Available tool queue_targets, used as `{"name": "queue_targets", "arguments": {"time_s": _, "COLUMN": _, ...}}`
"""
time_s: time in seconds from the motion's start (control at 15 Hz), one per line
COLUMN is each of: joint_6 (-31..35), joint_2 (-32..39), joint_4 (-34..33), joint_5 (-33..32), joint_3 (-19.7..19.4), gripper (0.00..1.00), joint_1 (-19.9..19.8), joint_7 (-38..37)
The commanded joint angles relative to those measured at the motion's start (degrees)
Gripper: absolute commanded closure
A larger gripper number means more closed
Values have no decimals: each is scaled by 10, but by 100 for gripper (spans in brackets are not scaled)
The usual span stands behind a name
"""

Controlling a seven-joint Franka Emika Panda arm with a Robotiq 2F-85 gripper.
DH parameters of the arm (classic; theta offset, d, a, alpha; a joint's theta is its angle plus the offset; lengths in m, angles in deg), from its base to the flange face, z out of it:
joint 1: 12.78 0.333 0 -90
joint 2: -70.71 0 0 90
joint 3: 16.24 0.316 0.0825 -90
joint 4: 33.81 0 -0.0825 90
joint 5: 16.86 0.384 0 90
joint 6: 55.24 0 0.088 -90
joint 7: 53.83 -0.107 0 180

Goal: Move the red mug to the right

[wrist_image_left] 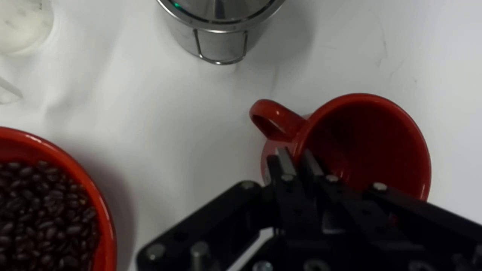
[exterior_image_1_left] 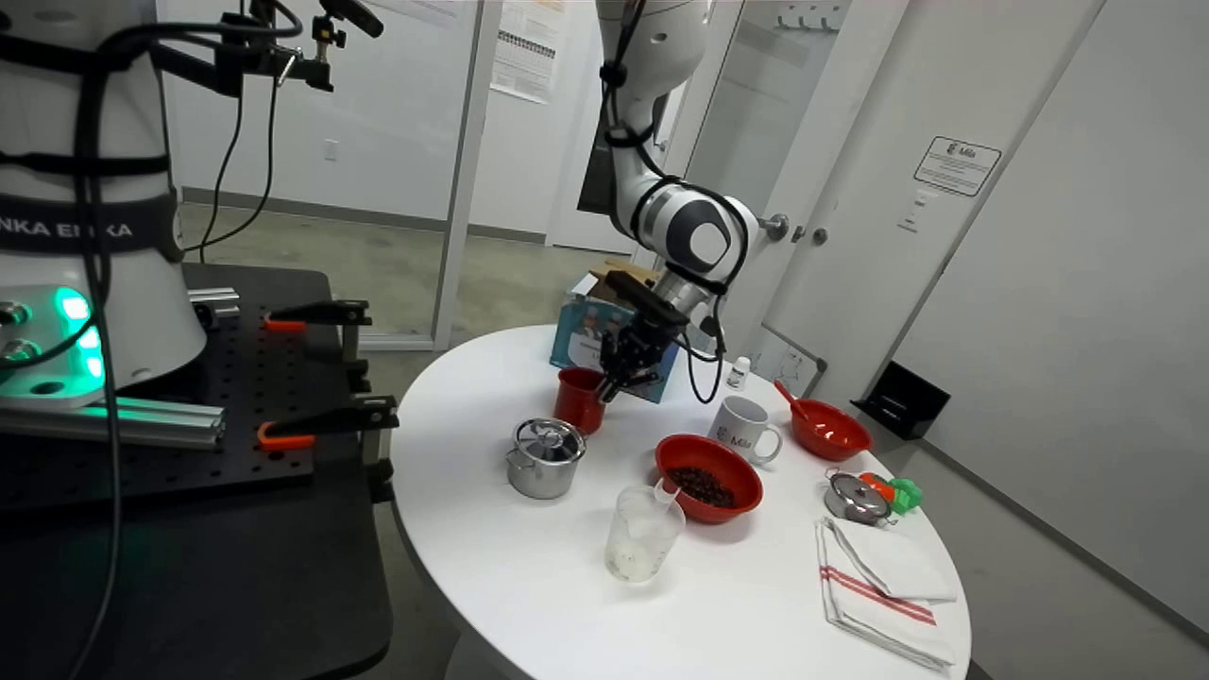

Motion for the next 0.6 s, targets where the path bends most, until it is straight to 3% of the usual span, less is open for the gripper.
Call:
{"name": "queue_targets", "arguments": {"time_s": 0.0, "joint_6": -7, "joint_2": -47, "joint_4": 34, "joint_5": 26, "joint_3": 18, "gripper": 98, "joint_1": -16, "joint_7": 18}}
{"name": "queue_targets", "arguments": {"time_s": 0.53, "joint_6": -32, "joint_2": -132, "joint_4": 71, "joint_5": 157, "joint_3": 25, "gripper": 98, "joint_1": -73, "joint_7": -4}}
